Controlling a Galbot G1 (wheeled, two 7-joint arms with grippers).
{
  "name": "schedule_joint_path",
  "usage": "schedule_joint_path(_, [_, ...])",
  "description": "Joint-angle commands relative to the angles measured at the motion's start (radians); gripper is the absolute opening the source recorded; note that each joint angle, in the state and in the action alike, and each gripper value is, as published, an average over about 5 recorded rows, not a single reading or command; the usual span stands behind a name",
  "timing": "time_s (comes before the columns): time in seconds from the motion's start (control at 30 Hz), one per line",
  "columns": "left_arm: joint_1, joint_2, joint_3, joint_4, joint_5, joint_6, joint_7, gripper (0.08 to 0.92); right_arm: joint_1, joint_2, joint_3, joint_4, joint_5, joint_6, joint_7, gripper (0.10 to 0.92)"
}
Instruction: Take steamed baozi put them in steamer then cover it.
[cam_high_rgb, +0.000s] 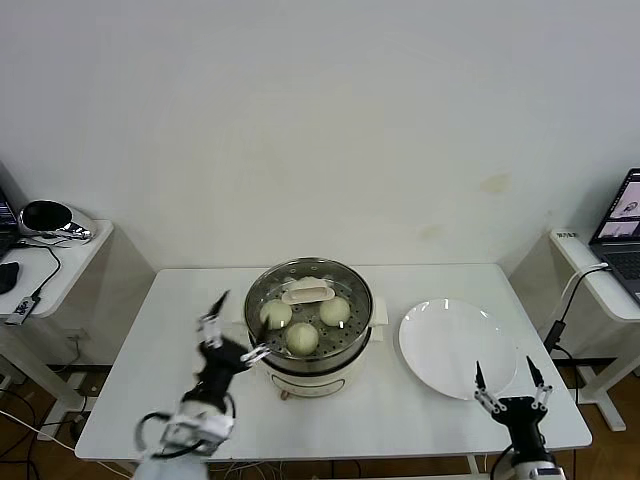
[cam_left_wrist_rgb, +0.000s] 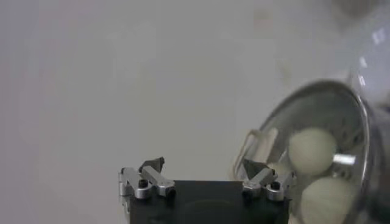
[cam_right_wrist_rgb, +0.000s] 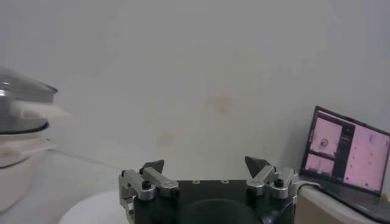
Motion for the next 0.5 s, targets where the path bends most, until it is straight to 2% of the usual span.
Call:
schedule_joint_path(0.03, [0.479, -0.051, -0.272, -0.019, -0.646, -0.282, -0.182, 0.823, -0.097, -0.082, -0.129, 0.015, 0.118, -0.036, -0.046, 0.823])
schedule_joint_path(0.27, [0.487, -0.084, -0.231, 0.100, -0.658, -0.341, -0.067, 0.823, -0.128, -0.081, -0.212, 0.026, 0.126, -0.053, -0.053, 0.823])
schedule_joint_path(0.5, [0.481, -0.102, -0.213, 0.129, -0.653, -0.339, -0.028, 0.823, -0.160, -0.089, -0.248, 0.063, 0.143, -0.091, -0.055, 0.823])
